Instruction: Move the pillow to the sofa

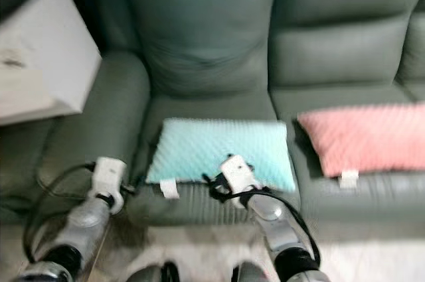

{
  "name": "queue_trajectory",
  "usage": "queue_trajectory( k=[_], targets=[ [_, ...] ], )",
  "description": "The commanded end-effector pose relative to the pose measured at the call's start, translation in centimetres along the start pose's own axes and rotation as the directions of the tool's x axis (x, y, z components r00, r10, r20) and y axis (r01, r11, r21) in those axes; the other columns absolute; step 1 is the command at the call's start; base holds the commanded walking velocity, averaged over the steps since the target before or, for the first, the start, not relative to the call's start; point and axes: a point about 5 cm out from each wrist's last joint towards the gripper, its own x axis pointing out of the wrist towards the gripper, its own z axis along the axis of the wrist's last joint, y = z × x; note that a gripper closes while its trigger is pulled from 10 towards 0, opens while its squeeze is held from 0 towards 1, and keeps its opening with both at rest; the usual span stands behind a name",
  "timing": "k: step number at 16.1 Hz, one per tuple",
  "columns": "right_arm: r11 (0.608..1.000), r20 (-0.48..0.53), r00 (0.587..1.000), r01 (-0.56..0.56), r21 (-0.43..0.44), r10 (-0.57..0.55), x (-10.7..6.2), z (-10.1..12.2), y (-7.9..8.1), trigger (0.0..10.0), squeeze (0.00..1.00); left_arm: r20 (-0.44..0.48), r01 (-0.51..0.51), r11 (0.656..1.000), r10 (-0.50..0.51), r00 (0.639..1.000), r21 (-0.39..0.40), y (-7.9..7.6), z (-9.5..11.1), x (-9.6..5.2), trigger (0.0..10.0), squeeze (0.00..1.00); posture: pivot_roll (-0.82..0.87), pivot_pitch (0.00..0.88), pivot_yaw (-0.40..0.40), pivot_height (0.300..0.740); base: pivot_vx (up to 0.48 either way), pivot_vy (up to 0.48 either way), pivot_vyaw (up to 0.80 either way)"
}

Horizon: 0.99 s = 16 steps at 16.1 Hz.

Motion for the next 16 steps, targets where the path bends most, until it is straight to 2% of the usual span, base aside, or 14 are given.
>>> queue_trajectory(
  k=[1,2,3,4,5,6,7,9,12,14,15,16],
  targets=[
    [0.995,-0.012,0.996,0.094,0.04,-0.093,-0.5,-0.5,-0.7,10.0,0.0,-0.02,-0.022,1.0,0.022,1.0,-0.013,0.9,-0.9,-0.5,10.0,0.0,-0.11,0.0,0.063,0.74,0.0,0.0,0.0],
    [0.976,-0.018,0.979,0.203,0.084,-0.202,-1.1,-0.7,-2.0,10.0,0.0,-0.005,-0.042,0.999,0.042,0.999,-0.019,1.6,-0.8,-0.7,10.0,0.0,-0.12,0.0,0.064,0.74,0.0,0.0,0.0],
    [0.957,-0.016,0.961,0.276,0.087,-0.275,-1.7,-0.8,-3.0,10.0,0.0,0.009,-0.051,0.998,0.051,0.999,-0.022,2.0,-0.8,-1.0,10.0,0.0,-0.12,0.0,0.065,0.74,0.0,0.0,0.0],
    [0.908,-0.012,0.915,0.402,0.117,-0.404,-2.9,-0.9,-4.7,10.0,0.0,0.038,-0.079,0.996,0.081,0.996,-0.035,2.6,-0.8,-1.3,10.0,0.0,-0.12,0.0,0.066,0.74,0.0,0.0,0.0],
    [0.897,-0.012,0.904,0.425,0.124,-0.427,-3.1,-0.9,-5.0,10.0,0.0,0.042,-0.085,0.996,0.087,0.995,-0.038,2.7,-0.7,-1.4,10.0,0.0,-0.12,0.0,0.066,0.74,0.0,0.0,0.0],
    [0.849,-0.012,0.86,0.505,0.152,-0.51,-4.2,-1.0,-6.2,10.0,0.0,0.068,-0.082,0.996,0.084,0.994,-0.038,2.8,-0.8,-1.9,10.0,0.0,-0.13,0.0,0.063,0.74,0.0,0.0,0.0],
    [0.828,-0.008,0.841,0.534,0.168,-0.541,-4.8,-0.9,-6.6,10.0,0.0,0.095,-0.051,0.998,0.054,0.994,-0.033,2.4,-0.8,-2.4,10.0,0.0,-0.13,0.0,0.064,0.74,0.0,0.0,0.0],
    [0.833,0.014,0.844,0.527,0.168,-0.536,-5.2,-0.5,-6.6,10.0,0.0,0.121,-0.032,0.999,0.036,0.992,-0.032,1.8,-0.9,-2.8,10.0,0.0,-0.14,0.0,0.046,0.74,0.0,0.0,0.0],
    [0.856,0.037,0.871,0.473,0.207,-0.49,-5.7,0.1,-5.7,10.0,0.0,0.084,-0.089,0.992,0.097,0.992,-0.091,1.1,-1.7,-2.9,10.0,0.0,-0.13,0.0,0.018,0.74,0.0,0.0,0.0],
    [0.87,0.044,0.887,0.441,0.222,-0.46,-5.5,0.3,-5.3,10.0,0.0,0.07,-0.146,0.981,0.155,0.985,-0.129,1.2,-1.1,-2.4,10.0,0.0,-0.13,0.0,0.007,0.74,0.0,0.0,0.0],
    [0.875,0.049,0.892,0.428,0.226,-0.449,-5.1,0.8,-5.2,10.0,0.0,0.085,-0.174,0.972,0.19,0.978,-0.16,1.4,-0.2,-1.9,10.0,0.0,-0.13,0.0,0.002,0.74,0.0,0.0,0.0],
    [0.875,0.056,0.894,0.421,0.24,-0.445,-4.9,1.1,-5.2,10.0,0.0,0.099,-0.164,0.969,0.185,0.978,-0.186,1.3,0.3,-1.6,10.0,0.0,-0.12,0.0,0.002,0.74,0.0,0.0,0.0]
  ],
)
